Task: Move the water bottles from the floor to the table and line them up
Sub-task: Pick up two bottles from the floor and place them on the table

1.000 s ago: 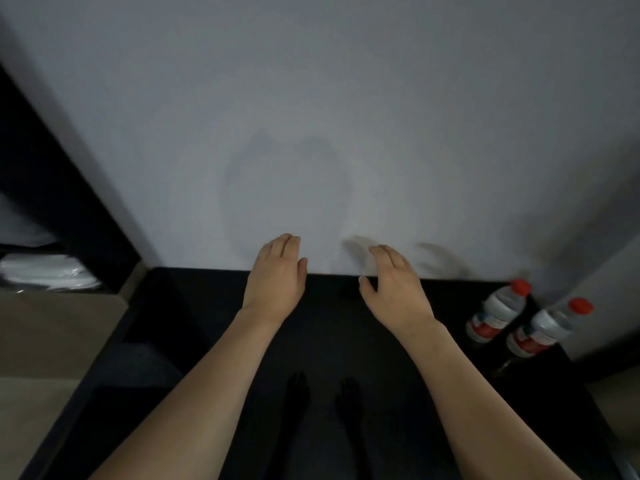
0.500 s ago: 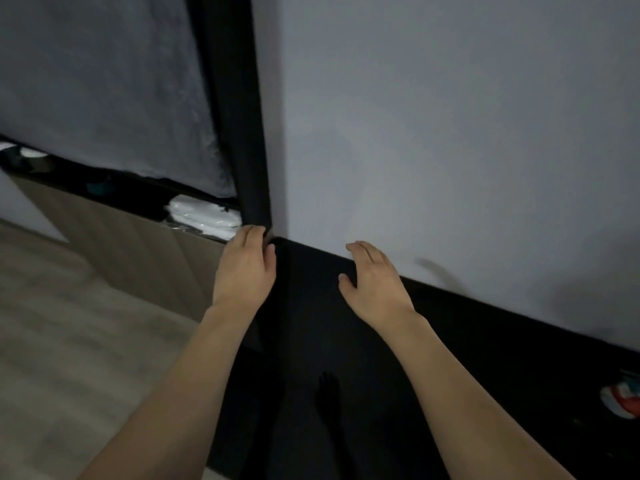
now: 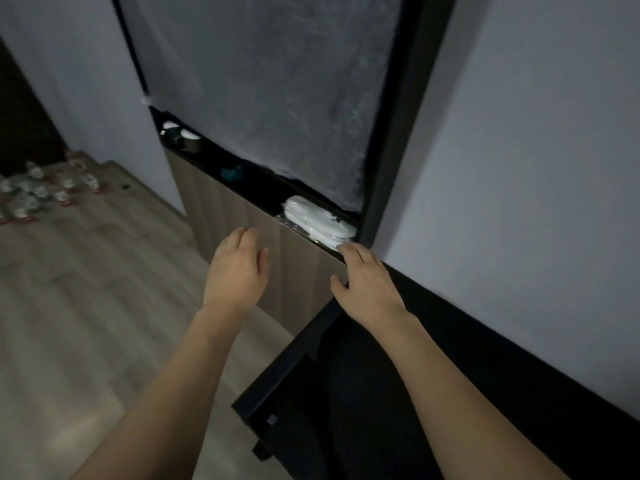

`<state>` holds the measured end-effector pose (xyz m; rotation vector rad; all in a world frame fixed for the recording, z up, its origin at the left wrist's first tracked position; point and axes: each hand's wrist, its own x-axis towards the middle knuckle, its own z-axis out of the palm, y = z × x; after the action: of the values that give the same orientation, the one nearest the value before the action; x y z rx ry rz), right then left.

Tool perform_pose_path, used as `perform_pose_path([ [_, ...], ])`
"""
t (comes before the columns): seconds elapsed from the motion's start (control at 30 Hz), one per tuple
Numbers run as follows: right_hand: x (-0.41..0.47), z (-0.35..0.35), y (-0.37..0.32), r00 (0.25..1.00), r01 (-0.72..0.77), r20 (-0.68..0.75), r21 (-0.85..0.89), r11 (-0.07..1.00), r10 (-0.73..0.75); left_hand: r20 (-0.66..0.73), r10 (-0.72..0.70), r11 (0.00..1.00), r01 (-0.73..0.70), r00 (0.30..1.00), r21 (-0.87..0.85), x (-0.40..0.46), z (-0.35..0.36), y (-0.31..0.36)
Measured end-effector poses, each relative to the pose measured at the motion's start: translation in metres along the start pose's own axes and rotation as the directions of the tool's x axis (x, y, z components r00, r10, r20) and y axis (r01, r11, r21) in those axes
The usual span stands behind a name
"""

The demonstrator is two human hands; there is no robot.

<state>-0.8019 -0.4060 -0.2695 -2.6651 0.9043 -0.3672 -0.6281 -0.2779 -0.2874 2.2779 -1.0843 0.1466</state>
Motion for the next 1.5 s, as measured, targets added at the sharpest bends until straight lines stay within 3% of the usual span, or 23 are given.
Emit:
perform_pose_path([
  [0.43,0.117,0.110,-0.212,0.986,0.118,0.110,0.050,0.992,-0.123,-0.035,-0.139,0.989,0.140,0.990,0.046,0.054,-0.094,-0.232],
  [0.77,0.205,0.178,-0.291,0.973,0.150,0.167,0.048,0.988,-0.156,-0.031,-0.217,0.974,0.219,0.976,0.058,0.103,-0.111,-0.346],
  [1.5,0.513,0.311,-0.487,0.941,0.244,0.212,0.111,0.963,-0.262,-0.037,-0.321,0.941,0.323,0.946,0.101,0.357,-0.162,-0.614],
])
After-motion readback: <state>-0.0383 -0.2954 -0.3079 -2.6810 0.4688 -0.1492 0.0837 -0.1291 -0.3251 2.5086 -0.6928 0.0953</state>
